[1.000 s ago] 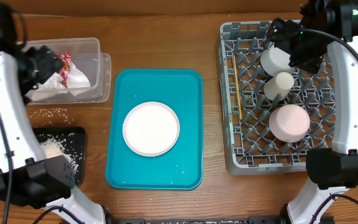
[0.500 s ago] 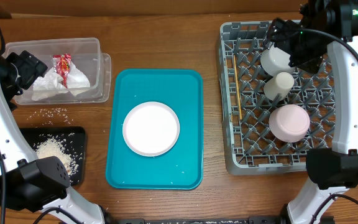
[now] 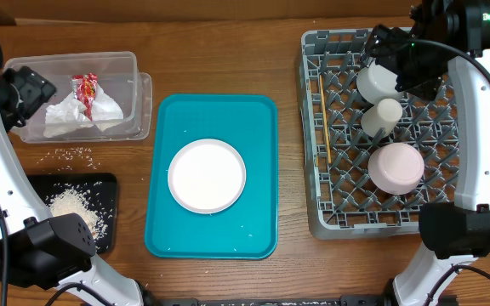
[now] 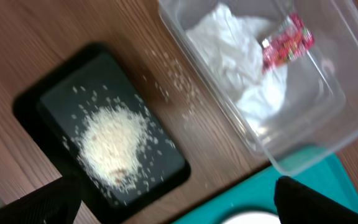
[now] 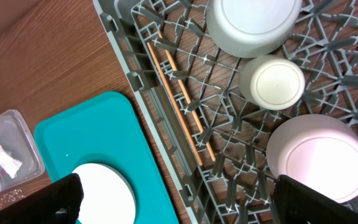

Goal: Sort waste into correct bins and load items into the dishwasher
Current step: 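Release the plate and raise the left gripper back to the left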

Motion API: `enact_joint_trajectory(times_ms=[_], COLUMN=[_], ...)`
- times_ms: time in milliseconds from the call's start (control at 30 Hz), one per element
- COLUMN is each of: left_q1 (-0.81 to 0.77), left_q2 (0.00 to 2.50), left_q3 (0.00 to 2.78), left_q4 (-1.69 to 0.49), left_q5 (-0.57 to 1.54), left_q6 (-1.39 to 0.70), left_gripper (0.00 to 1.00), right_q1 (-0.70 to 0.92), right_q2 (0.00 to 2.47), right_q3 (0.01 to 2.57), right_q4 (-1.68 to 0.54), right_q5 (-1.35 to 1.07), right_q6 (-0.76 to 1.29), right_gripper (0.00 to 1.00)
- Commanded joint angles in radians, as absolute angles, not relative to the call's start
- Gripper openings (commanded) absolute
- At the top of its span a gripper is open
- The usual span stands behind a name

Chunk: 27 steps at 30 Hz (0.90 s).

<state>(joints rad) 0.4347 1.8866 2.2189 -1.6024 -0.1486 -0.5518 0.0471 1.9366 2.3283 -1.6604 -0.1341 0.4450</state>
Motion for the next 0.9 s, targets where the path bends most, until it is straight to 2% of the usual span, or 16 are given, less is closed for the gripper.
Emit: enact_joint_trajectory(times_ms=[0,167,867], left_q1=[0.439,0.439,0.438], left_q2=[1.864,1.864,1.864], left_q3=[2.226,2.226,2.226], left_q4=[-1.576,-1.571,-1.569], left_q5=[-0.350,-0.489,-0.440], left_q6=[-0.568,-0.568,-0.569], left_gripper=[1.00,1.00,1.00], right_q1=[0.044,0.044,0.044], right_q2=[1.928,1.928,1.928], right_q3=[2.342,2.342,2.342], right_q4=[-1.655,-1.655,-1.655], right_q5=[-0.139,-0.139,-0.139], right_q6=[0.449,0.450,0.449], right_gripper=[1.00,1.00,1.00])
